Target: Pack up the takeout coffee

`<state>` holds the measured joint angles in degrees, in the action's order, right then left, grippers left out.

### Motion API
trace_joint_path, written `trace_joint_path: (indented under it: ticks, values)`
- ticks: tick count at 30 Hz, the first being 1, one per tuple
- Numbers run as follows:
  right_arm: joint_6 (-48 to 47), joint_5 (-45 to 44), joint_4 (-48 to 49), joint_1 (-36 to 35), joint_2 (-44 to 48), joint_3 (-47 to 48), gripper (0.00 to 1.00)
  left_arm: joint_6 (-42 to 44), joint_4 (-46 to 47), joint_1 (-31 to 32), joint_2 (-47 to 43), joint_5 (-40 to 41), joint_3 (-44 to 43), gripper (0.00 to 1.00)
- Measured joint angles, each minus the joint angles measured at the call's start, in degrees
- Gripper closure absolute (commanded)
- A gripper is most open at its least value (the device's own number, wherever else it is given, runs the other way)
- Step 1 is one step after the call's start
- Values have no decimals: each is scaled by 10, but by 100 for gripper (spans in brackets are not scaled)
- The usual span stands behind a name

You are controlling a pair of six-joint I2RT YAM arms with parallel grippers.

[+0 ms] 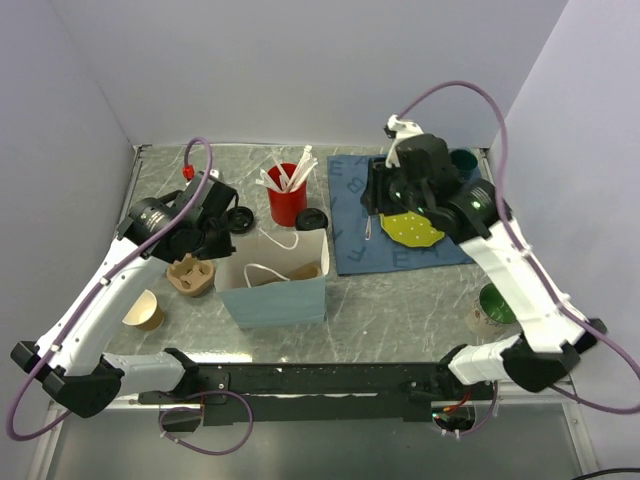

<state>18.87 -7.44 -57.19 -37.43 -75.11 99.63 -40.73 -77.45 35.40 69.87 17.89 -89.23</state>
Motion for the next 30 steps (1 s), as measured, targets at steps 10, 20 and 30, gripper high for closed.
trace_joint_path:
  ticks: [10, 20, 30]
  values:
    - [-50, 87, 126, 33, -120, -62, 33, 5, 0, -2, -7, -4, 0, 27]
    - [-75, 115, 148, 33, -279, -13, 20, -9, -1, -2, -57, -3, -6, 3]
    - [-30, 75, 184, 27, -339, -4, 45, -20, 0, -3, -74, -6, -26, 1]
